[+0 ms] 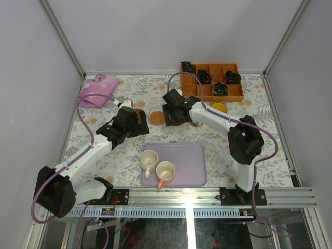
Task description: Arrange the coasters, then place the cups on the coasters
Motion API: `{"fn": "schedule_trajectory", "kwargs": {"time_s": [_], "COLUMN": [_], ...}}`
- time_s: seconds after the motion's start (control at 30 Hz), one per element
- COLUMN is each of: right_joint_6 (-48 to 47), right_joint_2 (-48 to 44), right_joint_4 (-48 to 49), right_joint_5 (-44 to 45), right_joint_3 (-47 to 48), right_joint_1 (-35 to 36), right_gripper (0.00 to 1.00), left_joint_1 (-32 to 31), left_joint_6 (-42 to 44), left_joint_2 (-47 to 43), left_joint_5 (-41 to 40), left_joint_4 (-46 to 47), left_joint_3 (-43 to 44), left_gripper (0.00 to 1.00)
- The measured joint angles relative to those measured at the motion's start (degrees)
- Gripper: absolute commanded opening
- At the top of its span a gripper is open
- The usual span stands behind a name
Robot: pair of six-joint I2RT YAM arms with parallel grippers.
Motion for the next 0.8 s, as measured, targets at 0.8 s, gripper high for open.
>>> {"fn": "schedule_trajectory", "kwargs": {"time_s": [0.8], "right_joint_6": [-0.26], "right_joint_2": [-25.09], "right_joint_4": [1.05], "right_joint_5": [6.19], "right_joint_3": [-14.34], "right_joint_1": [0.00], "right_gripper": [0.79], "left_joint_1": [-24.06], "left_joint_6": [-10.49], "left_joint_2": [-18.23], "left_joint_5": [12.37], "left_joint_4": [-25.64], "left_joint_3": [7.43], "left_gripper": [0.98]}}
